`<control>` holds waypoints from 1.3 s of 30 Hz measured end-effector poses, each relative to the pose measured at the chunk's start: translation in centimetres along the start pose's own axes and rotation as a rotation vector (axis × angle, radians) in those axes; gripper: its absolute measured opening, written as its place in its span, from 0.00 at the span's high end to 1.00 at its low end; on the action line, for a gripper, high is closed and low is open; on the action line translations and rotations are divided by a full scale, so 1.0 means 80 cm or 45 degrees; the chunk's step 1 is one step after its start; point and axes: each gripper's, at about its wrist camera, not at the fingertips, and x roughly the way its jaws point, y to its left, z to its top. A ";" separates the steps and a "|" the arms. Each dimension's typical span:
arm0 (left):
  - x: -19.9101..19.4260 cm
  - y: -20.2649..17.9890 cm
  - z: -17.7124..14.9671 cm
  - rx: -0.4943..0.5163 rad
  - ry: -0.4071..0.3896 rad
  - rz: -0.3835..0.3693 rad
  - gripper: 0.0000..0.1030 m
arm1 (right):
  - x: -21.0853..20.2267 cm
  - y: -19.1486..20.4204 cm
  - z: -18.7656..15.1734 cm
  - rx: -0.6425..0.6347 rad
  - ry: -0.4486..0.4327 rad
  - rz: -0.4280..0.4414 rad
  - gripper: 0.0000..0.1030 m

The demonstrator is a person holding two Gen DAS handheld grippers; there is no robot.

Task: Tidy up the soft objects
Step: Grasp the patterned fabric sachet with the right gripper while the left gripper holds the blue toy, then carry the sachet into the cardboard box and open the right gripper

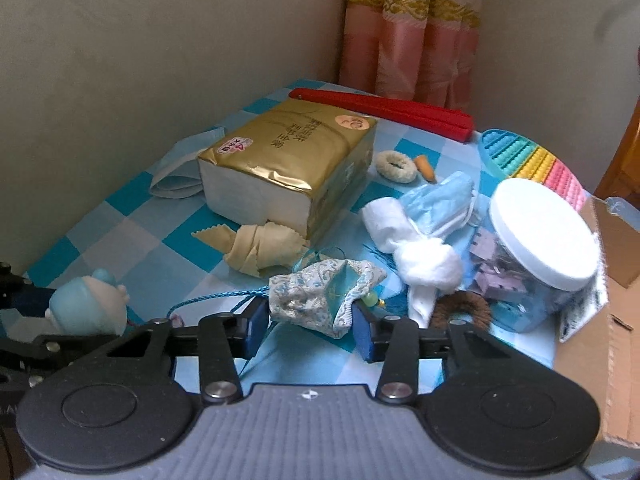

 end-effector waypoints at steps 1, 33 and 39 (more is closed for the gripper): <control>-0.002 0.000 0.000 0.002 -0.004 0.003 0.57 | -0.004 -0.001 -0.001 0.002 -0.003 -0.001 0.52; -0.044 -0.042 0.020 0.141 -0.083 0.054 0.58 | -0.133 -0.036 -0.026 -0.113 -0.082 0.093 0.53; -0.044 -0.042 0.022 0.154 -0.082 0.053 0.58 | -0.149 -0.053 -0.017 -0.108 -0.118 0.034 0.53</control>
